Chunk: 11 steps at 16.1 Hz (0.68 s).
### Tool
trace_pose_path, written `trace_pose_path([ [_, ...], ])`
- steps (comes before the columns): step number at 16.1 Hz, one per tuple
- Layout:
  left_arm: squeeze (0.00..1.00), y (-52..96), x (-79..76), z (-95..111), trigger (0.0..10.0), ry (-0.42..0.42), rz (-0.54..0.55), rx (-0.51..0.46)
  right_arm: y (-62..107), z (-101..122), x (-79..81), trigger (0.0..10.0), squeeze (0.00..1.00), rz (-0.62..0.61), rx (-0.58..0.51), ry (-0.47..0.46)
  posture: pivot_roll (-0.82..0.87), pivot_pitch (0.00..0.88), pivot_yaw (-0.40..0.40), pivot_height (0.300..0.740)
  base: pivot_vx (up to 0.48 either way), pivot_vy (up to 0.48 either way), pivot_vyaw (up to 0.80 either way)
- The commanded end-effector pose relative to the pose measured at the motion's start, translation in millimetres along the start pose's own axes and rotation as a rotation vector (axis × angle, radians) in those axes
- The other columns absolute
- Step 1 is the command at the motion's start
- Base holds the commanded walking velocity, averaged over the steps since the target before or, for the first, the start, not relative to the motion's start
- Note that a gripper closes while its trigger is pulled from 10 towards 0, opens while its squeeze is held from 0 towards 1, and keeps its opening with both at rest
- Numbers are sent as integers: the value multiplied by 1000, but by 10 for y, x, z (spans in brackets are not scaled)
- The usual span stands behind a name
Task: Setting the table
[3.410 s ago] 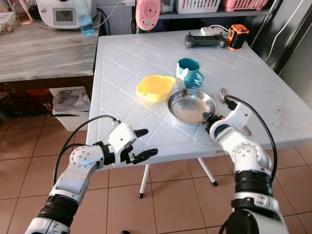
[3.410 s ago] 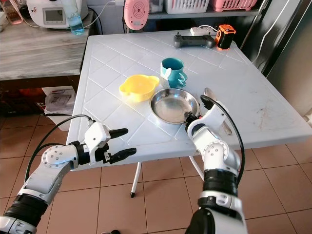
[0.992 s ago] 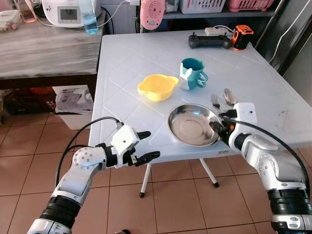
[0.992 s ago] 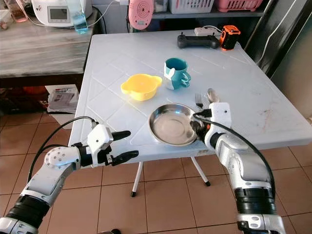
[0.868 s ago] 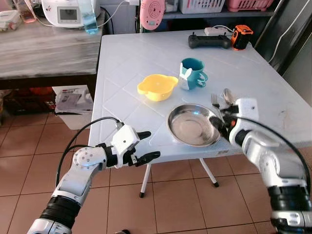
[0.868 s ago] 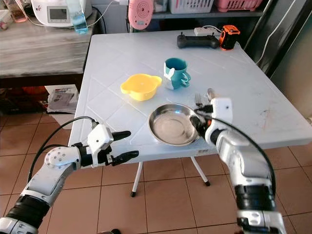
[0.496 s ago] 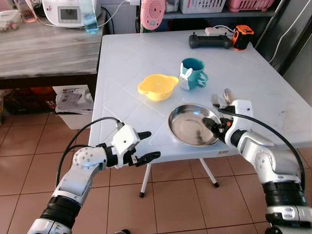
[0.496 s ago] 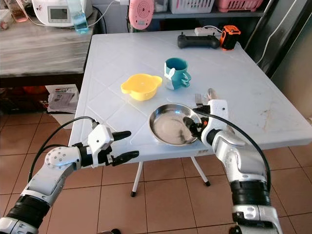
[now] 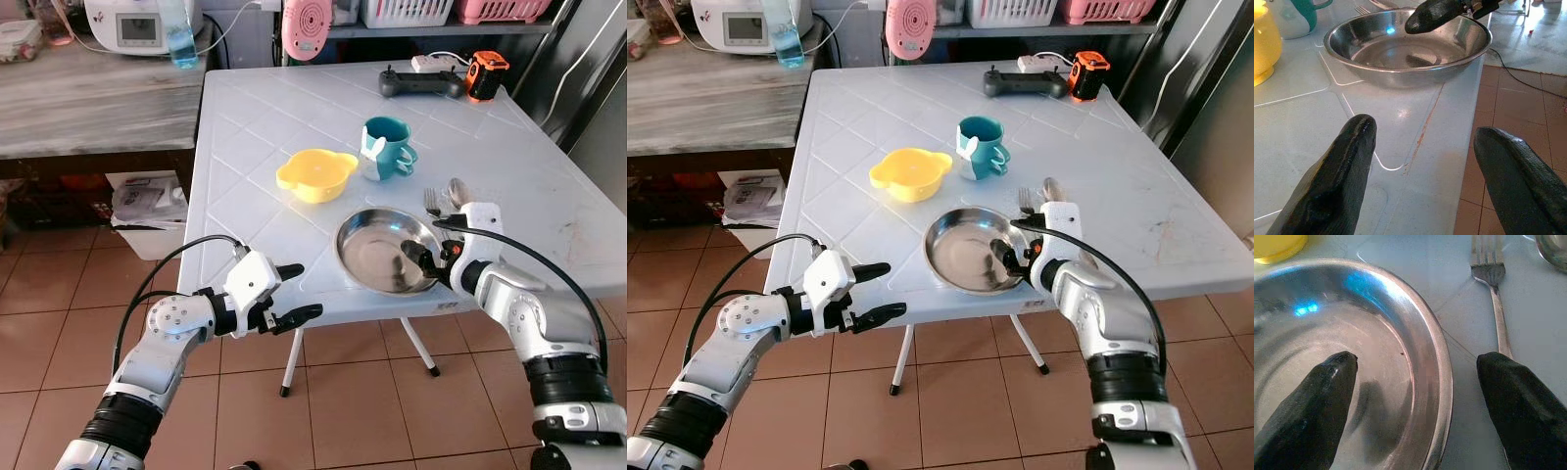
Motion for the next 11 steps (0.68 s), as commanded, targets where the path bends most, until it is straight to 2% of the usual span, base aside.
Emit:
trace_pose_path([
  [1,0,-15,-21,17,10000,-13,-14,3,-11,-9,-9,4392,0,-4,8,10,119,140,-14,740,0,0,0],
  [2,0,-17,-17,20,10000,-14,-13,2,-14,-6,-15,0,0,-8,4,2,119,140,-14,740,0,0,0],
  [9,0,-18,-17,15,10000,-13,-11,6,-41,-20,32,0,0,41,26,-18,123,140,-17,740,0,0,0],
  [11,0,-20,-14,15,10000,-13,-10,7,-44,-20,34,0,0,58,38,-60,123,138,-17,740,0,0,0],
])
Point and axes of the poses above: a point about 5 cm out from each wrist's last joint towards the gripper, its own y axis pointing back from the gripper into the wrist, its own z axis along the axis of the wrist's last joint, x = y × z, the point moved 1 cm from there along -y, pointing out of the wrist towards the gripper, and after that the axes turned 11 degrees about -y, right-handed, at the moved point
